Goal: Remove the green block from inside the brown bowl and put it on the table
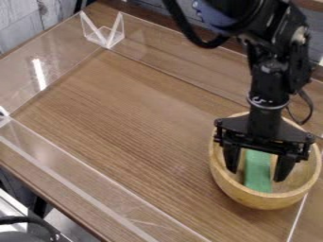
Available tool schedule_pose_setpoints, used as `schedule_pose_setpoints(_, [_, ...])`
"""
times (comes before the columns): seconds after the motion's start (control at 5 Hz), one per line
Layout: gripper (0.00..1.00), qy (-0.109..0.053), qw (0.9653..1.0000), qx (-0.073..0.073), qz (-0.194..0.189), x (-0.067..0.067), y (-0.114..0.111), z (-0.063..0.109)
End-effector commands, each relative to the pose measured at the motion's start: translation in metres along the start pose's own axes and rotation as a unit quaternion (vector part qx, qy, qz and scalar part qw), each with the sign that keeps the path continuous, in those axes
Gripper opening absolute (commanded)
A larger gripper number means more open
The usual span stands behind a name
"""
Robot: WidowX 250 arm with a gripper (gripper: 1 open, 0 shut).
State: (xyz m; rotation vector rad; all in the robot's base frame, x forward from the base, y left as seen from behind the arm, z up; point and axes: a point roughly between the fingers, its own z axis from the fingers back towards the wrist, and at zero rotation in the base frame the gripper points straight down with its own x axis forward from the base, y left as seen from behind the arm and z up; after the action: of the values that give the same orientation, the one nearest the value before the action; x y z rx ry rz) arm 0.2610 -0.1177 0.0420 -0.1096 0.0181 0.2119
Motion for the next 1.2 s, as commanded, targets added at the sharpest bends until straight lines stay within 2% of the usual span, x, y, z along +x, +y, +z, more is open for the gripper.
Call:
schedule_pose_setpoints(0.0, [1.00, -0.017, 0.9998, -0.013, 0.001, 0.0064, -0.0023, 0.0060])
schedule_pose_setpoints(0.6, [1.00, -0.016, 0.9997, -0.017, 0.002, 0.0076, 0.0000, -0.0023])
schedule_pose_setpoints(0.8, [0.00, -0.013, 0.9997, -0.018, 0.003, 0.0074, 0.0003, -0.0033])
schedule_pose_setpoints(1.0, [0.00, -0.011, 0.9998, -0.019, 0.003, 0.0061, 0.0005, 0.0002])
